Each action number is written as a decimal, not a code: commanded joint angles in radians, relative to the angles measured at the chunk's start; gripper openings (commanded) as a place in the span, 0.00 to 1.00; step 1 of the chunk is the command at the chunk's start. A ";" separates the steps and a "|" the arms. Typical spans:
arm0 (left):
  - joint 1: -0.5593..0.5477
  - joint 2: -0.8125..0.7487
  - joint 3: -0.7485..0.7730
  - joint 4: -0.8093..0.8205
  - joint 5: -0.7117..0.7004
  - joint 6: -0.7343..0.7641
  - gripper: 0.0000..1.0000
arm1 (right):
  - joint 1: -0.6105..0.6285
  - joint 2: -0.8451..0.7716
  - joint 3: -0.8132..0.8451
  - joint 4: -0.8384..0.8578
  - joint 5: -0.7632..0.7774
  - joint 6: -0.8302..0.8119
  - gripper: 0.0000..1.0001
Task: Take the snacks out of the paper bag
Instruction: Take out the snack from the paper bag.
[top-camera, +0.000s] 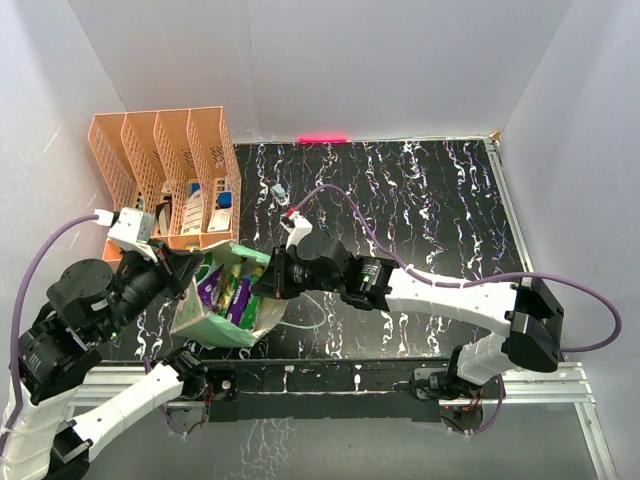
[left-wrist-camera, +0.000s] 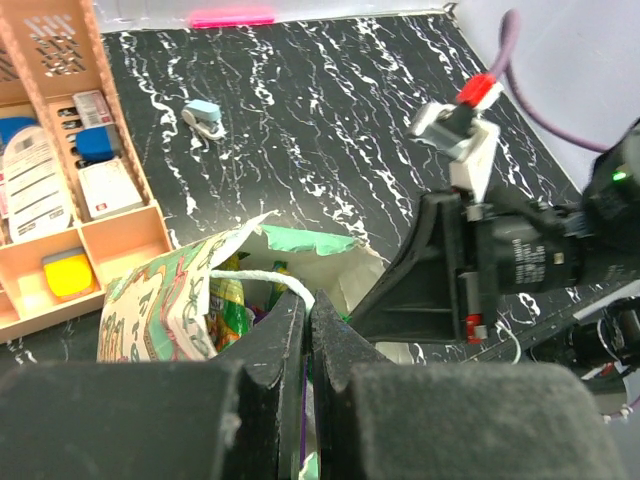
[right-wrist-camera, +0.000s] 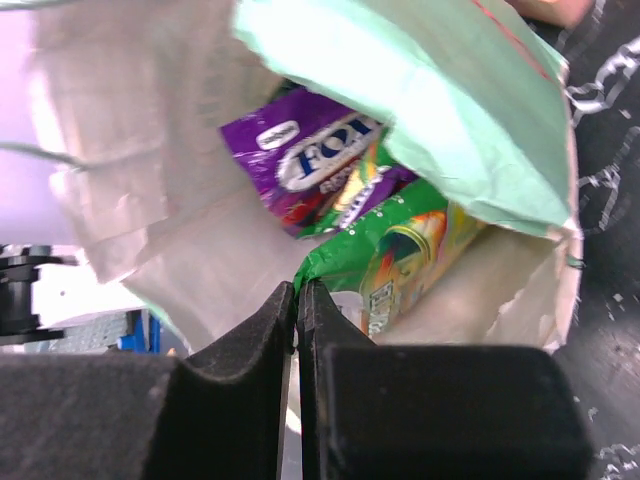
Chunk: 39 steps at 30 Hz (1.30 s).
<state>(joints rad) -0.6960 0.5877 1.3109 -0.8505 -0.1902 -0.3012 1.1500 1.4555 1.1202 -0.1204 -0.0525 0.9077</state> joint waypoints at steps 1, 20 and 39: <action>-0.001 -0.032 0.001 -0.022 -0.082 -0.016 0.00 | 0.003 -0.045 0.113 0.109 -0.066 -0.048 0.07; 0.000 -0.070 -0.055 0.008 -0.099 -0.022 0.00 | 0.003 -0.155 0.521 -0.072 0.132 -0.299 0.07; 0.000 -0.027 -0.033 0.000 -0.073 -0.017 0.00 | -0.518 -0.366 0.056 -0.228 0.664 -0.511 0.07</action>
<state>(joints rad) -0.6960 0.5354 1.2598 -0.8608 -0.2752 -0.3244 0.7876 1.0847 1.2320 -0.4191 0.7418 0.3874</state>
